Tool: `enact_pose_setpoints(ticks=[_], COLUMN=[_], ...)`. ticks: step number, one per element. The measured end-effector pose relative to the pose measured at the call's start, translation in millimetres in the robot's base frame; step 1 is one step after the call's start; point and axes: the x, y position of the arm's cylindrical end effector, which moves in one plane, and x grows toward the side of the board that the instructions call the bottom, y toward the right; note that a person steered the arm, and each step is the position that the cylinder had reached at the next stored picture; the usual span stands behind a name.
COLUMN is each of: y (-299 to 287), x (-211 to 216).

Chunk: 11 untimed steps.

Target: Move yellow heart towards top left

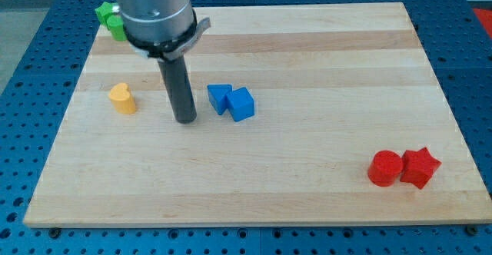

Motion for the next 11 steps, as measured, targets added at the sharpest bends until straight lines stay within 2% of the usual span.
enact_pose_setpoints(ticks=[1, 3, 6, 8, 9, 10, 11], y=[-19.6, -62.7, -92.1, -122.6, -159.8, -191.8, -192.8], x=[14.3, -1.4, -61.3, -6.1, -10.9, -36.6, -55.0])
